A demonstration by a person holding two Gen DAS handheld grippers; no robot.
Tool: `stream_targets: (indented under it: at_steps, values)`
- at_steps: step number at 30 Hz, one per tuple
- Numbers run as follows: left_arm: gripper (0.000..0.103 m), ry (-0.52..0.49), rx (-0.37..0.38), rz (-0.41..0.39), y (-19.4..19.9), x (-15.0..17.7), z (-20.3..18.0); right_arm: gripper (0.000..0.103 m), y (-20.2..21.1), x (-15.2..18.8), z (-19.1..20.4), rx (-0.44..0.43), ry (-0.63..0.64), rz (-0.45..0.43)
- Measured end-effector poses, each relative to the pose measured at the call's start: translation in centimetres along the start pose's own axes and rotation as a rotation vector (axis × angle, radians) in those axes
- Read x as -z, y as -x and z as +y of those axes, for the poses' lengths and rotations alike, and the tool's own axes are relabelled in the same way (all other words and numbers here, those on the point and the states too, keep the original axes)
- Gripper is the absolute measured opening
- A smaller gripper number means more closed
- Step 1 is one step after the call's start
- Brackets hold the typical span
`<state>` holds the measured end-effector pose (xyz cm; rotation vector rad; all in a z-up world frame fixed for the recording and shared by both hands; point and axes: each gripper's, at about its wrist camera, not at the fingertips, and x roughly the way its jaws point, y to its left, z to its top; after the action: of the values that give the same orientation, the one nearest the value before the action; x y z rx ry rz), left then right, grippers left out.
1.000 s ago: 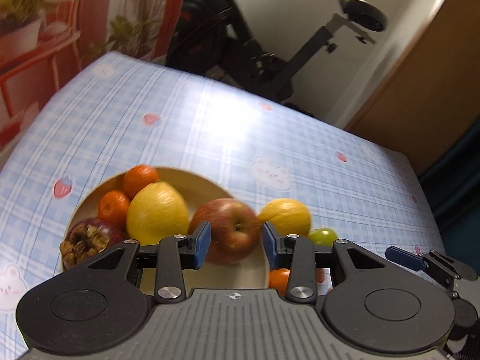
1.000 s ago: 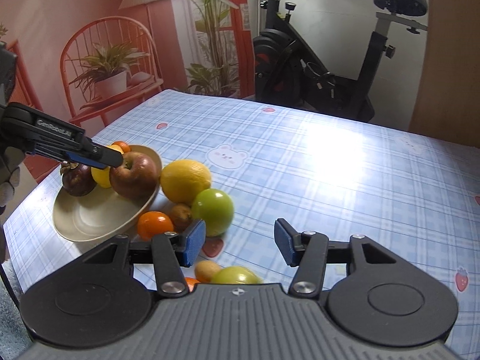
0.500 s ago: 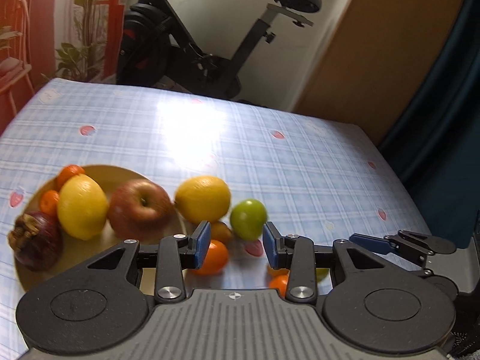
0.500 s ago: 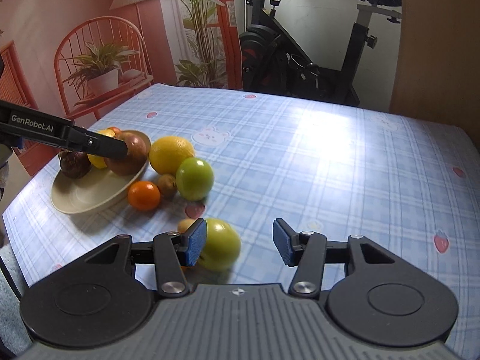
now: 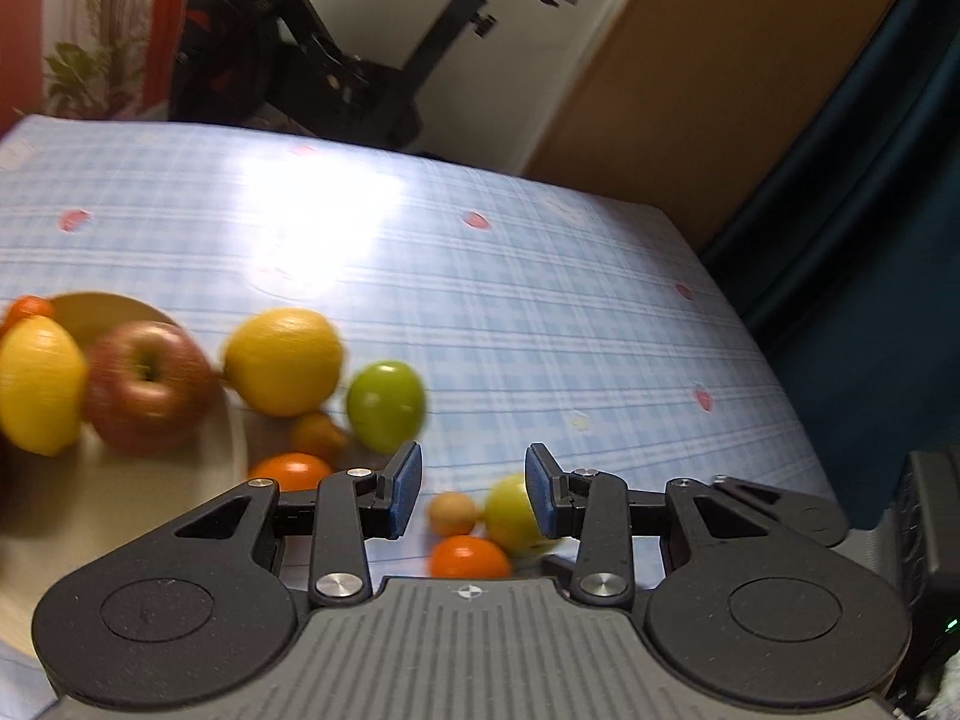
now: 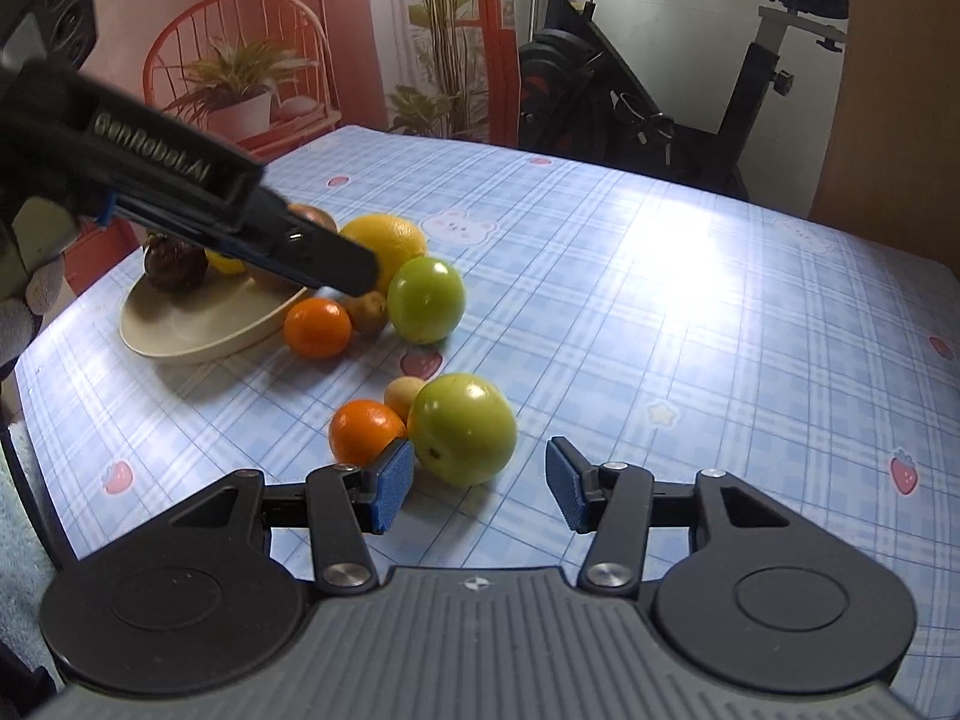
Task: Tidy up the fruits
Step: 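Move the left gripper to a small green apple on the cloth, then close the left gripper on the green apple and lift it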
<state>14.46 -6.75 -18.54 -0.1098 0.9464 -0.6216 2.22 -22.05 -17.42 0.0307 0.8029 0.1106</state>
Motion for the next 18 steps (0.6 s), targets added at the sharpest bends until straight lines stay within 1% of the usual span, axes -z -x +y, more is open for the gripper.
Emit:
stream_targets:
  at_steps: [4, 6, 7, 10, 15, 18]
  values:
    - [0.040, -0.026, 0.023, 0.051, -2.1, -0.1, -1.1, 0.052, -0.6, 0.0, -0.7, -0.022, -0.009, 0.001]
    - [0.040, -0.019, 0.033, 0.074, -3.0, 0.0, -1.4, 0.052, -1.0, 0.0, -1.0, -0.037, -0.014, 0.004]
    - [0.040, -0.013, 0.037, 0.082, -3.4, 0.1, -1.4, 0.049, -1.2, 0.0, -1.1, -0.050, -0.016, 0.008]
    - [0.040, -0.001, 0.045, 0.109, -4.3, 0.4, -1.3, 0.049, -1.8, 0.1, -1.4, -0.078, -0.024, 0.013]
    - [0.040, 0.013, 0.065, 0.158, -5.8, 0.8, -0.9, 0.049, -2.2, 0.2, -2.2, -0.126, -0.081, 0.003]
    - [0.040, 0.008, 0.071, 0.165, -6.4, 0.7, -0.9, 0.049, -2.2, 0.3, -2.8, -0.145, -0.116, 0.000]
